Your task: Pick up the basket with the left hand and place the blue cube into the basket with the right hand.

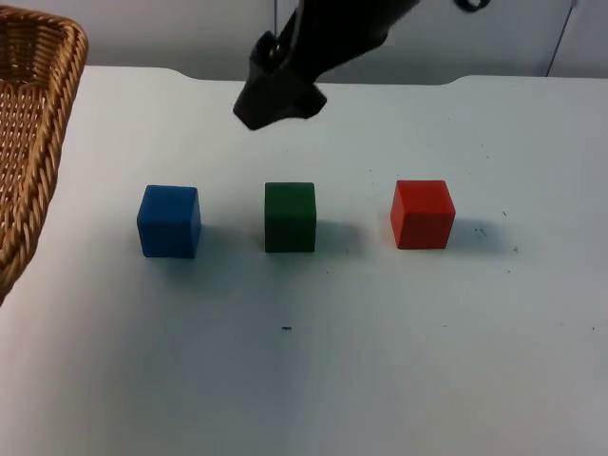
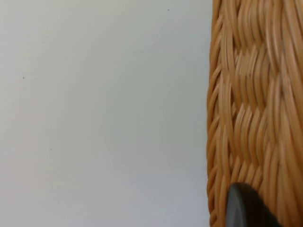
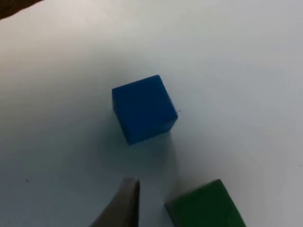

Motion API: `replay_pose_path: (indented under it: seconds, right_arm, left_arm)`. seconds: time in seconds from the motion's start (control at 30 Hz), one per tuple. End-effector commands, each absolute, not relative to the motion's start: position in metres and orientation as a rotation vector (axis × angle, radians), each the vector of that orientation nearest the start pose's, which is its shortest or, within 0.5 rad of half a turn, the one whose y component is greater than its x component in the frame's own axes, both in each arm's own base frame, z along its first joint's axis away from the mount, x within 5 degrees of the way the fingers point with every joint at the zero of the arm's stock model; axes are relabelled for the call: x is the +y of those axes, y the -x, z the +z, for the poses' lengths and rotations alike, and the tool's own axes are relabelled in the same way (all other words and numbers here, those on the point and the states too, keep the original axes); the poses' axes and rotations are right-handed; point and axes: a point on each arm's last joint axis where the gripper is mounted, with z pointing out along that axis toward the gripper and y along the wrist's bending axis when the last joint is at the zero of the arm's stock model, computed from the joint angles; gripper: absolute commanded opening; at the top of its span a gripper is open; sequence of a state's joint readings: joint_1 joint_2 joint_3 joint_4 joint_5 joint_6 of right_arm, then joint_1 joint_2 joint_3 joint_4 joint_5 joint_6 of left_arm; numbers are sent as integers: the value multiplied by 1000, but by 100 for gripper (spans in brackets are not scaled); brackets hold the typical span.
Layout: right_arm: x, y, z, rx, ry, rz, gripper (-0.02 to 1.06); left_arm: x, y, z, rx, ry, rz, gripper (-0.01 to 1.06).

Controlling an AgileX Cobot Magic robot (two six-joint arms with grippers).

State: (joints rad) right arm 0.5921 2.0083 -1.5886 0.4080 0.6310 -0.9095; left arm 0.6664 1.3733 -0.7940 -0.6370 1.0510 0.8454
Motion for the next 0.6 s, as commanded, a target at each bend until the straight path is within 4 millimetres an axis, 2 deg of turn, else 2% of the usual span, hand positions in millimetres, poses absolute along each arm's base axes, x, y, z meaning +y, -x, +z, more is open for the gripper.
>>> replay_pose_path:
  seconds: [0.0,0.1,0.27,0.4,0.57]
  right_arm:
    - [285,-360,222,1976,1488,322,101]
    - [304,-350,206,1924,1578,330,101]
    - [321,-345,187,1888,1621,316,101]
    - [333,-351,170,1880,1651,316,101]
    - [347,-364,162,1874,1658,339,101]
  left_arm:
    - [103,-209,233,2653,205,-560,0]
    - [104,-211,230,2650,220,-570,0]
    - [103,-212,231,2640,225,-580,0]
    - [103,-212,231,2635,229,-585,0]
    - [103,-212,231,2635,229,-587,0]
